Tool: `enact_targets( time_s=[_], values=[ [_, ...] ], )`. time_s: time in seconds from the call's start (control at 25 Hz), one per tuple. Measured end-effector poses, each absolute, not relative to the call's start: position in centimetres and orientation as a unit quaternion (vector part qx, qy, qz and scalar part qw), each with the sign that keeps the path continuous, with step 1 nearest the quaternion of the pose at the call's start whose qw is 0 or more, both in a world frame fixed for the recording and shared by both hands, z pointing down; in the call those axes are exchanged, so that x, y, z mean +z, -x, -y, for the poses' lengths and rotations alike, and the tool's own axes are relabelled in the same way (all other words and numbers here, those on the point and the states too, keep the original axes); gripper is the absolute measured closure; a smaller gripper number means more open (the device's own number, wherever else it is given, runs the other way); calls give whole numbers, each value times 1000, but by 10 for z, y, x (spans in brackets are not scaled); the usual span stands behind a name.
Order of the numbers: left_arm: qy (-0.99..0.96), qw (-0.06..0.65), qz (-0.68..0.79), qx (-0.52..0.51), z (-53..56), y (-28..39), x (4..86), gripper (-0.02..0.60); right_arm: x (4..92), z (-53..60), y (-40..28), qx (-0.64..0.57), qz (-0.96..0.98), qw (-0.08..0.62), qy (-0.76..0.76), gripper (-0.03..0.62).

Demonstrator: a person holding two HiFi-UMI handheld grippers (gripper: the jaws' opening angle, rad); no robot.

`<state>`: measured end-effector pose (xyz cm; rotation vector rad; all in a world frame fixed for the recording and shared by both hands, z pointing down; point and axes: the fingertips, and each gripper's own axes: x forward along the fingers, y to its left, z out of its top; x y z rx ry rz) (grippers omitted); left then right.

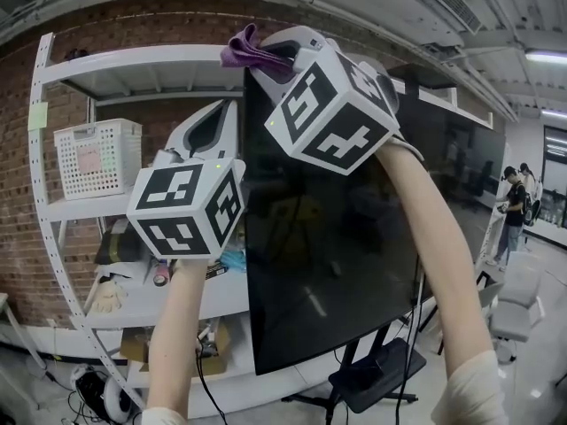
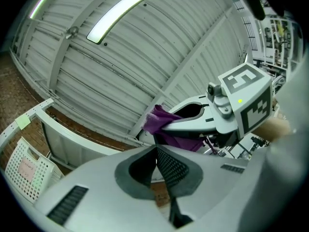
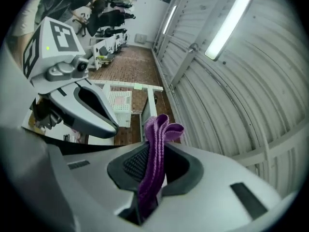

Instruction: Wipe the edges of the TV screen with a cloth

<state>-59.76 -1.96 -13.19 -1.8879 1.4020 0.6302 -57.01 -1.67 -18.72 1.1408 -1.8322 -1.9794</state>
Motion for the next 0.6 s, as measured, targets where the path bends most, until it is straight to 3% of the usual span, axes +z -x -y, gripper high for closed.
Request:
enact_targets(
  time_s=[0.6],
  values=[
    [747,349,-503,258,7,575,-129,566,-170,42,540,-712,513,248,-409,533]
  ],
)
